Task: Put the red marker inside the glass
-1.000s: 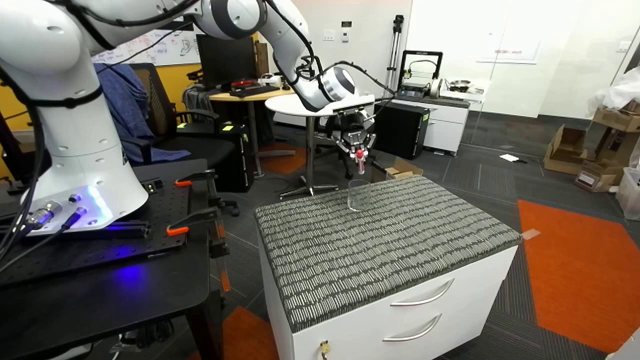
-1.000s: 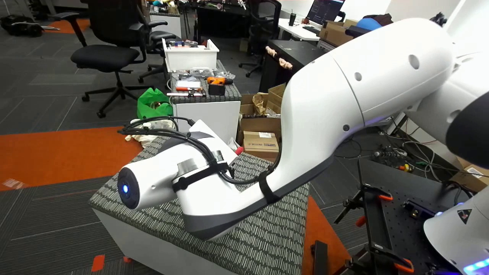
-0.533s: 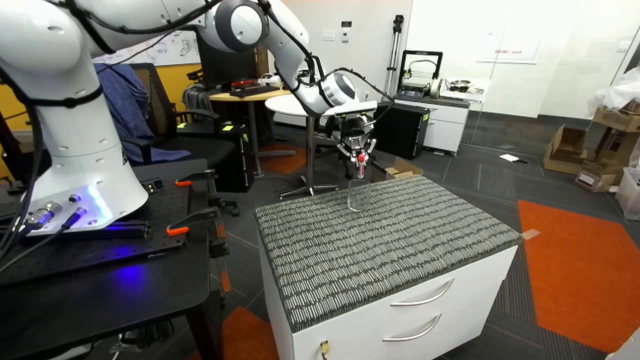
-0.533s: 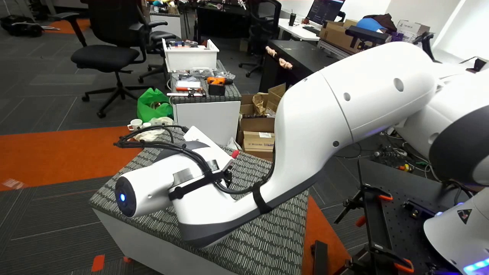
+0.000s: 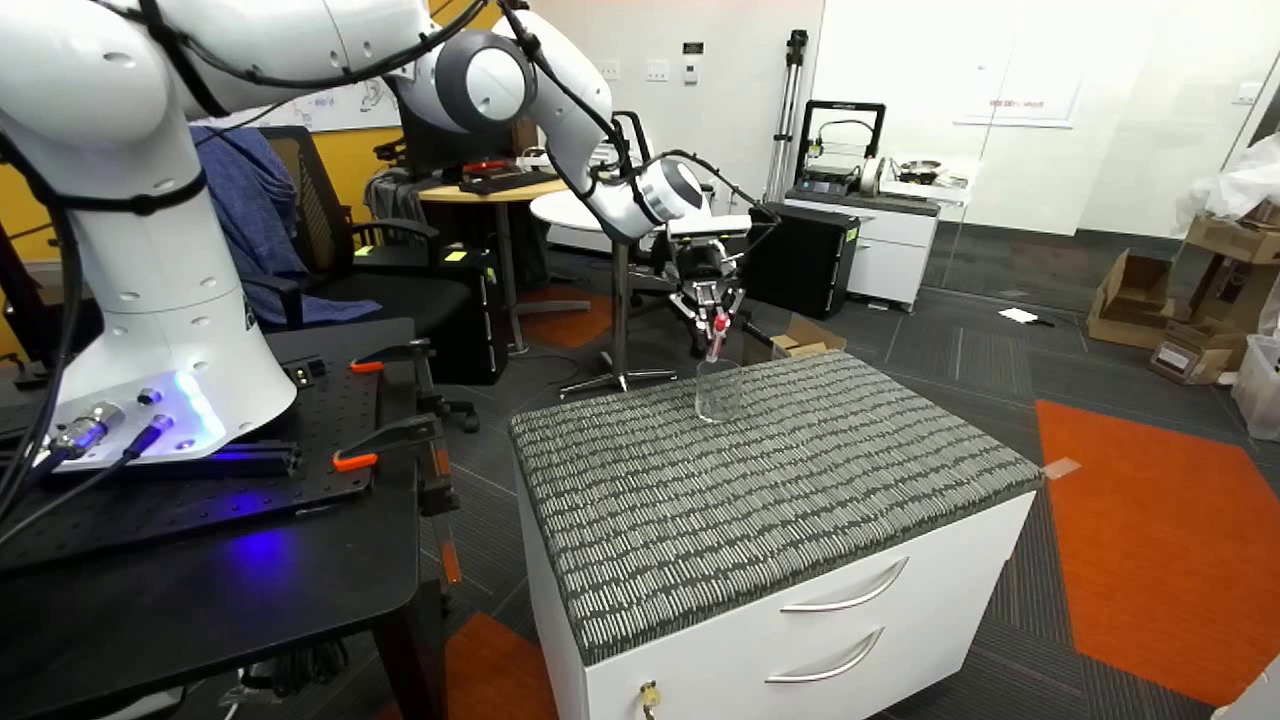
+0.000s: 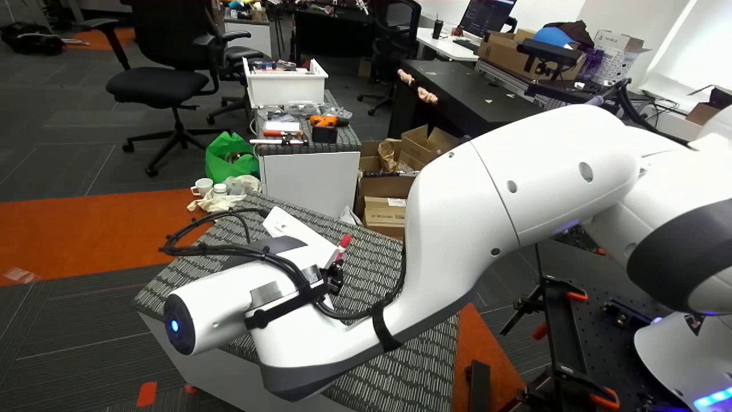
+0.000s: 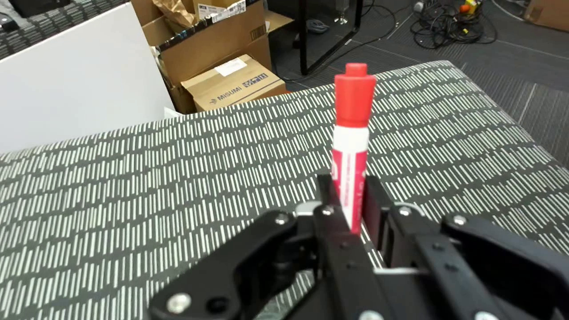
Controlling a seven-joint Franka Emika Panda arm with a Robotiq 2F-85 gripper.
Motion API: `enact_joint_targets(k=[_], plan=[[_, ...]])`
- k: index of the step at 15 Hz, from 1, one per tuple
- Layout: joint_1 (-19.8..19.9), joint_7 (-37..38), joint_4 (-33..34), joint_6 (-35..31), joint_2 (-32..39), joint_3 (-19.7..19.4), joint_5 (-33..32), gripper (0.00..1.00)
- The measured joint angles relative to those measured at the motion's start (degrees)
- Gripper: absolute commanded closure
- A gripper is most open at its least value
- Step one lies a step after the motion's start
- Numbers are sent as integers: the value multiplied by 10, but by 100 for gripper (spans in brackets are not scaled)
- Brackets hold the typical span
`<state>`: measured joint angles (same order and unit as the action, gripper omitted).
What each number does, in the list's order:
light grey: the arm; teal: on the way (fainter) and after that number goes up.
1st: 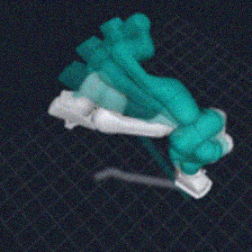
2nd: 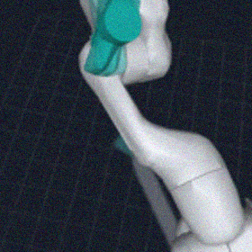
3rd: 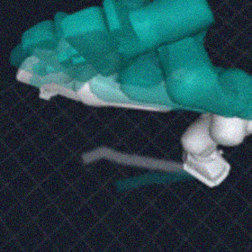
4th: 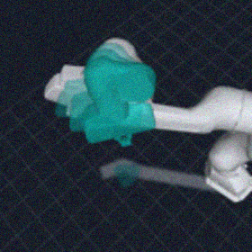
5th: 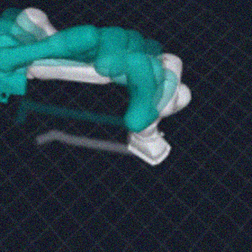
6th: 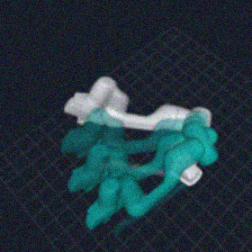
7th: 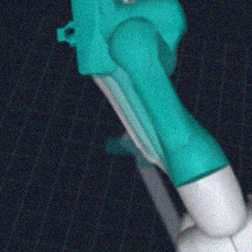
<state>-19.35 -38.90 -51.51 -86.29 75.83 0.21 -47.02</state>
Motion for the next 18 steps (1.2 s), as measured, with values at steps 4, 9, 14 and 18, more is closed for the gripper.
enact_joint_targets(k=[4, 9, 14, 18], plan=[[-8, -29, 26, 0, 21, -1, 0, 95], [-15, -49, 54, 0, 42, -5, 0, 47], [-17, -50, 75, 0, 53, -6, 0, 8], [-18, -50, 88, 3, 55, -14, 0, 0]])
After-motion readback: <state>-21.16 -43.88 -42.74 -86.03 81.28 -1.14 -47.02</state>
